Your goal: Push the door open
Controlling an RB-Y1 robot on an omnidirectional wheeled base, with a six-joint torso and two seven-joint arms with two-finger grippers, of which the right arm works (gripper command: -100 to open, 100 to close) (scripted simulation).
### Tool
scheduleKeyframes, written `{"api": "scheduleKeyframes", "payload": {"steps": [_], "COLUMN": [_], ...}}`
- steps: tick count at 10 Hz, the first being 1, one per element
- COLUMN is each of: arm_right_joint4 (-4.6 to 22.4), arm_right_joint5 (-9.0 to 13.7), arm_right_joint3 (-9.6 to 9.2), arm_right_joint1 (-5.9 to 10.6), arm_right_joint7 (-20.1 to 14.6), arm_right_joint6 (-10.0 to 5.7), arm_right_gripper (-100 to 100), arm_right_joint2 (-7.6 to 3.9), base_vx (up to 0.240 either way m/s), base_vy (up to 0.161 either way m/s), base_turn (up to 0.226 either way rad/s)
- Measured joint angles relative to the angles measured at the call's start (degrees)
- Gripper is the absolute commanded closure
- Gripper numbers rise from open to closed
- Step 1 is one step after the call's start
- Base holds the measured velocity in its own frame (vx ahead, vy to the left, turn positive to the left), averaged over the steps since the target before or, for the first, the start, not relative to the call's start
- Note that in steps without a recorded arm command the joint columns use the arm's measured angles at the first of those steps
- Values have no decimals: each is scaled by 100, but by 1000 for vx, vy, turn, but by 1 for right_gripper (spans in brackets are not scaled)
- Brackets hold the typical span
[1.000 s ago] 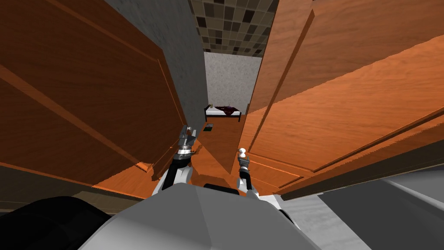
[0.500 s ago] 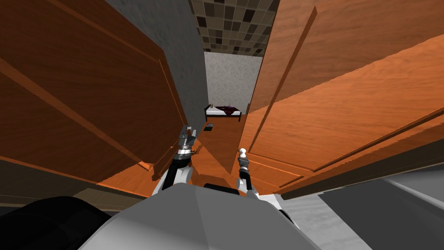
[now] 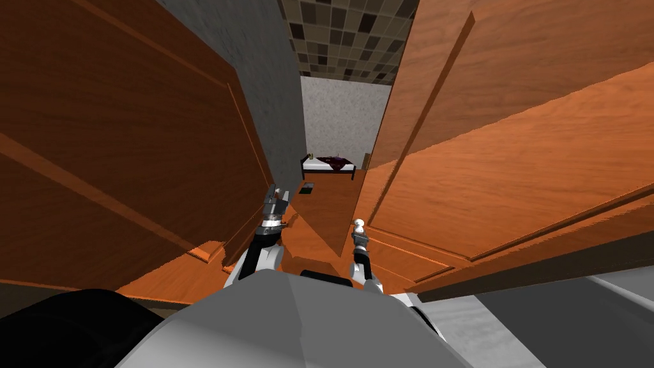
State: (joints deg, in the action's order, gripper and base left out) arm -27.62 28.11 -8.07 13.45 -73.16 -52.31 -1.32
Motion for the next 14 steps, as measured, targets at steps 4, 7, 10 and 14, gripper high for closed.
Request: {"api": "scheduleKeyframes", "payload": {"steps": [4, 7, 10, 14], "arm_right_joint4": [-380, -322, -56, -438], "arm_right_joint5": [71, 123, 193, 334], "arm_right_joint3": [99, 166, 272, 466], "arm_right_joint1": [-165, -170, 7, -183], "arm_right_joint7": [158, 127, 75, 280], "arm_right_joint6": [209, 159, -16, 228], "arm_right_gripper": [100, 100, 100, 100], "arm_right_joint2": [-67, -134, -173, -214], "base_vx": [121, 158, 111, 126], "base_vy": [20, 27, 29, 23], "base_turn": [-24, -46, -26, -37]}}
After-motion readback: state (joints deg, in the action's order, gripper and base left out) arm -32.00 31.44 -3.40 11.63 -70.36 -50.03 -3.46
